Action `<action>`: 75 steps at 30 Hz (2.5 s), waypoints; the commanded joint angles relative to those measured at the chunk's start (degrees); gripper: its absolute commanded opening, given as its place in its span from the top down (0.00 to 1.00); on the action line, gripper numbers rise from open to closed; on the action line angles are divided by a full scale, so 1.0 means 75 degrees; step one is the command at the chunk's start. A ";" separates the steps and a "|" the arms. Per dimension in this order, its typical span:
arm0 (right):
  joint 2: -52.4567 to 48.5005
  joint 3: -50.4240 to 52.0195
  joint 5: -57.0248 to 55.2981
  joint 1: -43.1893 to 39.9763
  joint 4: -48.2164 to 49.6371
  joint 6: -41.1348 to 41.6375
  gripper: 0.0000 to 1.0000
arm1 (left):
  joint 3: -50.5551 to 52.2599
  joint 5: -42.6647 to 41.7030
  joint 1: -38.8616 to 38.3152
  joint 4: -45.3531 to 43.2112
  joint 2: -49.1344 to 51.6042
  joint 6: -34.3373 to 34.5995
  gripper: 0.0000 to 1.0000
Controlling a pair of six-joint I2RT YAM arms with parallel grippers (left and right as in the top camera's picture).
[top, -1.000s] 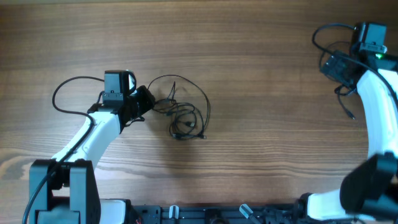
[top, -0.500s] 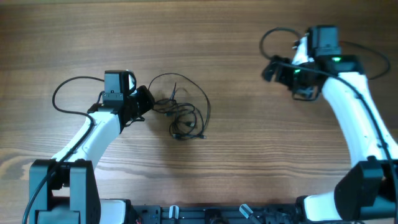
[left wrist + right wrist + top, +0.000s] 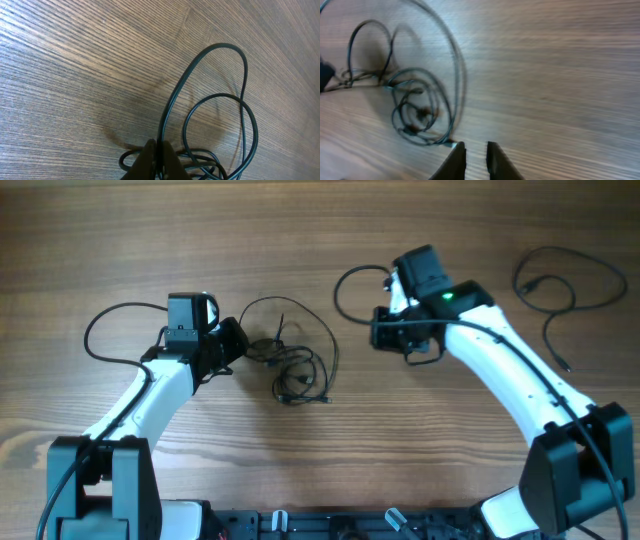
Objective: Untangle cables
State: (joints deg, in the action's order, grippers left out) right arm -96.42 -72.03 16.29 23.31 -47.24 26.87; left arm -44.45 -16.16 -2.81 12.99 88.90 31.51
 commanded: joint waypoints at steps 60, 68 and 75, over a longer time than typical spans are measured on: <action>-0.3118 0.0064 -0.0519 0.2471 0.4890 0.2425 0.55 | 0.0061 -0.0076 -0.0026 -0.0055 -0.0055 -0.0140 0.94; -0.3121 0.0064 -0.0522 0.2620 0.4951 0.2410 0.65 | 0.0061 -0.0076 -0.0026 -0.0058 -0.0055 -0.0143 0.94; -0.3366 0.0064 -0.0662 0.3002 0.5214 0.2436 0.68 | 0.0061 -0.0076 -0.0026 -0.0058 -0.0055 -0.0143 0.94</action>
State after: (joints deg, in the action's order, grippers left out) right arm -118.65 -72.07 12.82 44.18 -8.84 45.36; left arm -44.45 -16.40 -2.81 12.80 88.90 31.51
